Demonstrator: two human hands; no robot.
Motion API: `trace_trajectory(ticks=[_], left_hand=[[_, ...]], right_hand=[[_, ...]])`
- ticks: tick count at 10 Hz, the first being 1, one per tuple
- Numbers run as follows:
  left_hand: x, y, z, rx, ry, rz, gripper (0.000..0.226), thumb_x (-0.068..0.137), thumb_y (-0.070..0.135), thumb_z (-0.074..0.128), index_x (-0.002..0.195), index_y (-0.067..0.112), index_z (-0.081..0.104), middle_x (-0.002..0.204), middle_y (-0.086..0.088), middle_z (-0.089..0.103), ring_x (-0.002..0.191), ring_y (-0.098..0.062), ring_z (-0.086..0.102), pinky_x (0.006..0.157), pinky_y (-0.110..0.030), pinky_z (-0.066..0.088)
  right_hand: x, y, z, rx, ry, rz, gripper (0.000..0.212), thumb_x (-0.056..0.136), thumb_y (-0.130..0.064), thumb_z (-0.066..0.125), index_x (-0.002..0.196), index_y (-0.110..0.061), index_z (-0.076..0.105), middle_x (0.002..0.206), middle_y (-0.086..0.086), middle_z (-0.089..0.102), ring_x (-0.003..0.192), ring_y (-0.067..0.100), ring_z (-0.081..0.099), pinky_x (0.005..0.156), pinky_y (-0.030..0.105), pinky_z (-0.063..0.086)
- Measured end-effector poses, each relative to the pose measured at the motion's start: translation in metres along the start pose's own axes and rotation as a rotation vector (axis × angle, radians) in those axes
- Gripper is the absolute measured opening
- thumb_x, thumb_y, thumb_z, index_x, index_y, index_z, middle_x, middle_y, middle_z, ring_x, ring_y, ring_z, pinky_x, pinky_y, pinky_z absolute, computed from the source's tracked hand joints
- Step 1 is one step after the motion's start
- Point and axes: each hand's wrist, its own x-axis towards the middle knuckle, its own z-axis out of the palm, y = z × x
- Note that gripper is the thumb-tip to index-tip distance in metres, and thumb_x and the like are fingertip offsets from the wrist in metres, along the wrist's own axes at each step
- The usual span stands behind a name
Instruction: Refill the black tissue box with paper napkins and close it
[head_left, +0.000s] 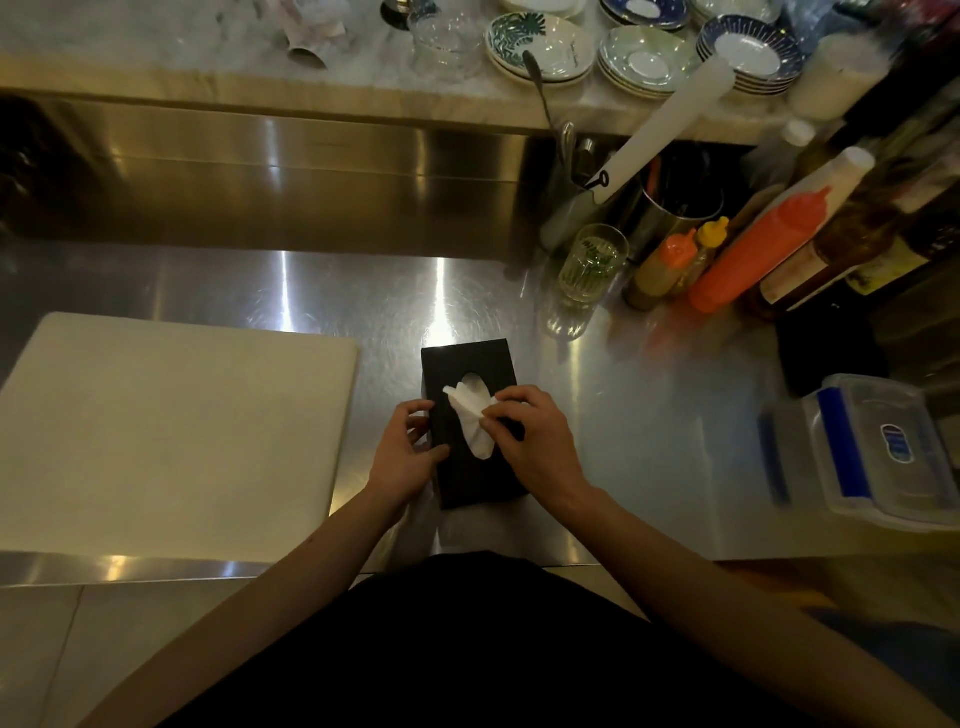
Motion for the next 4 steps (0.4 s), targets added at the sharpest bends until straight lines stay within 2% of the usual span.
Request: trace_trajectory(ticks=[2,3,4], left_hand=[[-0.004,0.012,-0.004,0.115,-0.057,0.056,0.059,0.083,0.003,0.069,0.132,0.019,0.041,0.125,-0.008,0.053,0.122,-0.026,0.052,0.093,-0.033,0.049],[-0.003,0.019,-0.012,0.195,-0.137,0.08,0.062,0.088,0.012,0.067,0.141,0.017,0.034,0.136,-0.013,0.05,0.124,-0.027,0.051,0.095,-0.034,0.047],[0.002,0.023,-0.016,0.264,-0.106,0.129,0.06,0.091,0.023,0.064,0.142,0.016,0.034,0.138,-0.014,0.049,0.124,-0.028,0.052,0.099,-0.039,0.048]], right_hand=[[0.004,-0.009,-0.009,-0.029,0.005,-0.003,0.025,0.089,-0.025,0.066,0.111,-0.014,0.068,0.116,0.004,0.065,0.109,0.016,0.056,0.091,0.026,0.047],[0.004,-0.017,-0.011,-0.029,0.028,0.011,0.025,0.091,-0.026,0.062,0.114,-0.016,0.065,0.113,0.001,0.066,0.106,0.014,0.057,0.091,0.032,0.051],[0.007,-0.023,-0.015,-0.018,0.077,0.06,0.026,0.093,-0.025,0.059,0.117,-0.017,0.063,0.116,0.001,0.065,0.109,0.015,0.057,0.093,0.028,0.048]])
